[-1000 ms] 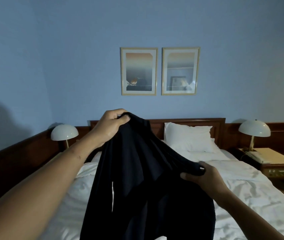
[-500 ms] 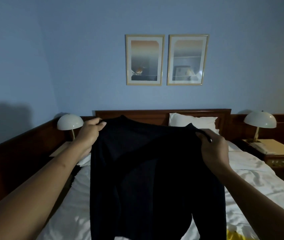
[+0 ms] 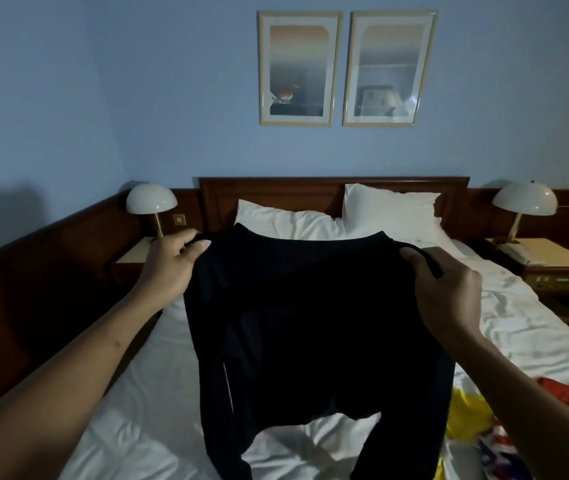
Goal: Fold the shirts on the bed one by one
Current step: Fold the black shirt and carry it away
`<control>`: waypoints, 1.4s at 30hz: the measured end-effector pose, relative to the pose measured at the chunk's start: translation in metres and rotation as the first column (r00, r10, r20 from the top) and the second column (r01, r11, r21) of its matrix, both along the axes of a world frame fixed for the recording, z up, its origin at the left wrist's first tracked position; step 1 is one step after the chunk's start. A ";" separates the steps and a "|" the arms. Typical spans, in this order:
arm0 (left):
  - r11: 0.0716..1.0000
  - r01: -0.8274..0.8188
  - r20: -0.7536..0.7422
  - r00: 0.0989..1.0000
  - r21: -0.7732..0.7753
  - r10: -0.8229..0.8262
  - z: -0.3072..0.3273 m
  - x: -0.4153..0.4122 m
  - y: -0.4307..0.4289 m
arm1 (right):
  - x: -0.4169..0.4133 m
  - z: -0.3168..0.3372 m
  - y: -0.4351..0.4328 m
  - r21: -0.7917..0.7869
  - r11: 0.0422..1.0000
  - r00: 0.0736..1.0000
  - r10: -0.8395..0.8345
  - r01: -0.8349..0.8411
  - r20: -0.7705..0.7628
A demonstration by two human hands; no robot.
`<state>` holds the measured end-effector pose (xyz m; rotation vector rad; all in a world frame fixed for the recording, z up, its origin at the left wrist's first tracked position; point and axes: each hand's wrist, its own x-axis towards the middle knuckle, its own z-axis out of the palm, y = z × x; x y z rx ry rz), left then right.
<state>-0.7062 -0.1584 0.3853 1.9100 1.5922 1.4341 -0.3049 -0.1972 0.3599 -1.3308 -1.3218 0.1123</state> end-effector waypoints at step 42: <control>0.842 -0.216 -0.593 0.792 -0.495 -0.145 -0.364 -0.072 0.285 | -0.072 -0.316 0.291 -0.631 0.695 0.830 0.090 0.344 0.551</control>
